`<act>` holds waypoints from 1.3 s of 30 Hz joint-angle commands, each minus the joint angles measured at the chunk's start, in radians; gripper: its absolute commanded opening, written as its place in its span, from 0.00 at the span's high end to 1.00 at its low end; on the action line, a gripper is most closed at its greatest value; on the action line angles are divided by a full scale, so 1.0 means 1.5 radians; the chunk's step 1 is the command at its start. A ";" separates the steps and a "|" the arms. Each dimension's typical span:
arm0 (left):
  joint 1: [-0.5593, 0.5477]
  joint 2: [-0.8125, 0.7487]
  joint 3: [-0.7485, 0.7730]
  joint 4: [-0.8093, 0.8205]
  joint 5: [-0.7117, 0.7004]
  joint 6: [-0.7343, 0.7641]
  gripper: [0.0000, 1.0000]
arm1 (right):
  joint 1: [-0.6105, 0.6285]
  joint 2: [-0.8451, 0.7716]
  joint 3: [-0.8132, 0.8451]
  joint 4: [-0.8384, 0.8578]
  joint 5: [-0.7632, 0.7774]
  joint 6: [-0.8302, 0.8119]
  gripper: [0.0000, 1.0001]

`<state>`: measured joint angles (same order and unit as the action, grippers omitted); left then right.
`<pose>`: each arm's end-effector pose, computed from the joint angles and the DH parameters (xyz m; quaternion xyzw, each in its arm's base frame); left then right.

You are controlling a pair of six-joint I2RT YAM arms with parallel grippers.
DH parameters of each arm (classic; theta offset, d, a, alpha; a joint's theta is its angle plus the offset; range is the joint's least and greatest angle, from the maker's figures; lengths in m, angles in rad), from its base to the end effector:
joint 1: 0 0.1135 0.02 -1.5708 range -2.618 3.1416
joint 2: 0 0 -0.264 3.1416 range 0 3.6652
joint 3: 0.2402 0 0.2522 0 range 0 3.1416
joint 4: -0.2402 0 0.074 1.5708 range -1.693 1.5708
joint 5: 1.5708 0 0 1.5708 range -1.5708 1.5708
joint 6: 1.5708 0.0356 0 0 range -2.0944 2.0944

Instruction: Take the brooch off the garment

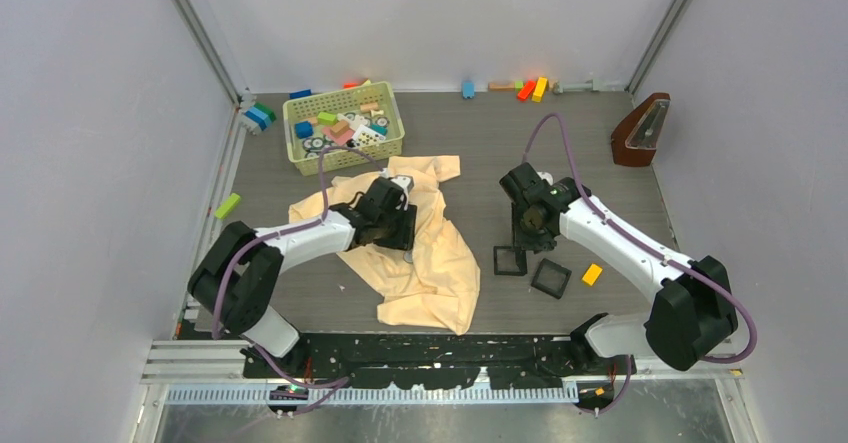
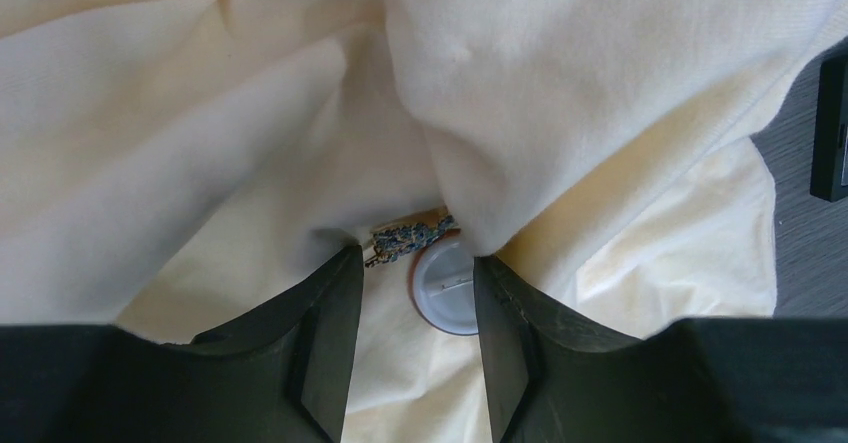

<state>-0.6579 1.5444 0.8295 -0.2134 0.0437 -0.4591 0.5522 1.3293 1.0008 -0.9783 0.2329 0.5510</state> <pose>0.2388 -0.1865 0.1744 0.1010 0.9432 -0.1849 0.2567 0.2056 0.1170 0.2427 0.0147 0.9846 -0.0296 0.1717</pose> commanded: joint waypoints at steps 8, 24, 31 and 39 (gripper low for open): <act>0.003 0.041 0.043 0.041 0.002 -0.007 0.54 | -0.001 -0.044 0.016 0.017 -0.002 -0.007 0.57; 0.002 -0.128 0.031 -0.053 0.012 0.009 1.00 | -0.001 -0.117 0.032 0.112 -0.177 -0.016 0.57; 0.013 -0.222 0.033 -0.105 0.065 -0.006 1.00 | 0.006 -0.105 0.005 0.297 -0.380 0.014 0.57; 0.080 -0.297 0.023 -0.072 0.272 -0.082 1.00 | 0.024 -0.114 -0.049 0.483 -0.470 0.059 0.53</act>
<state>-0.5758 1.1488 0.8635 -0.3511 0.2565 -0.5179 0.5774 1.1740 0.9520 -0.4553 -0.3626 0.5900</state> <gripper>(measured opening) 0.029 0.458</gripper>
